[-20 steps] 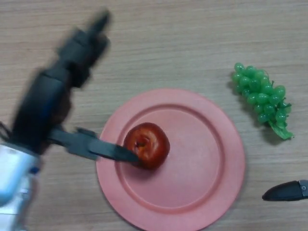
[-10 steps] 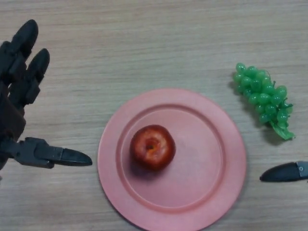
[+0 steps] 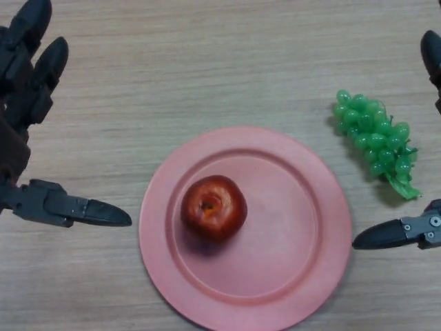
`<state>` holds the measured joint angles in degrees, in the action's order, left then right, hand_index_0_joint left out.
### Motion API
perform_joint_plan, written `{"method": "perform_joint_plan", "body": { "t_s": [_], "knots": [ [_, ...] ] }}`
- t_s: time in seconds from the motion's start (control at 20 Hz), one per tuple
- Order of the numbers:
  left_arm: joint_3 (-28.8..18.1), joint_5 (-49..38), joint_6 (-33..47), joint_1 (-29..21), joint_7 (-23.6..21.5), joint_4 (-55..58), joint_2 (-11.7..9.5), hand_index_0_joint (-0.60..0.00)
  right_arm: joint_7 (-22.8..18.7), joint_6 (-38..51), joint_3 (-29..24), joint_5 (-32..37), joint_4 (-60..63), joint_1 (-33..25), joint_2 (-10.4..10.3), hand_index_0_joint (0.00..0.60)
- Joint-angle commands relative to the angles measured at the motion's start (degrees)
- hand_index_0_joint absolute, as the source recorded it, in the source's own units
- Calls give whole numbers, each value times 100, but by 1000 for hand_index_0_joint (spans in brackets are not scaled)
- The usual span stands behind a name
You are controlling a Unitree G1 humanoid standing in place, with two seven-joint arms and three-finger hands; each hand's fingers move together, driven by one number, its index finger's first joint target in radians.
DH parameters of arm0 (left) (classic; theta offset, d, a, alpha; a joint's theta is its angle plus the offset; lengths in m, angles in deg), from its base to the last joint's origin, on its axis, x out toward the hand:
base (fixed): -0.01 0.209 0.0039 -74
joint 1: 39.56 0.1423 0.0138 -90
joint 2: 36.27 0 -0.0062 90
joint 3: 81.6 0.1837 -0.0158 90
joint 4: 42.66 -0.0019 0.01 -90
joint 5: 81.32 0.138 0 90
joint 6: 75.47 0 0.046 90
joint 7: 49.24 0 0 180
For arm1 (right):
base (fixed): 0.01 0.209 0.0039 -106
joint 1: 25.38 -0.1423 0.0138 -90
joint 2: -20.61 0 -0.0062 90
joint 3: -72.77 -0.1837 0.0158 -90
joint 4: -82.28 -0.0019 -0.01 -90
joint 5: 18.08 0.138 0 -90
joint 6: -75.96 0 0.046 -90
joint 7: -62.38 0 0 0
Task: Pick up the red apple and place it on the plate
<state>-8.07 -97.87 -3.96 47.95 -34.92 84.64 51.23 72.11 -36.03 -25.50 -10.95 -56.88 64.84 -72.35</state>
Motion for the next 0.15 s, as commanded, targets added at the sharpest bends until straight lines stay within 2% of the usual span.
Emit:
{"method": "perform_joint_plan", "body": {
  "t_s": [0.05,0.15],
  "knots": [
    [-369,286,840,3,-25,397,-98,0,-73,866,-95,-19,-184,-37,152,0],
    [-221,676,1094,51,-161,373,25,0,120,1148,-43,-249,-146,94,132,0]
  ]
}}
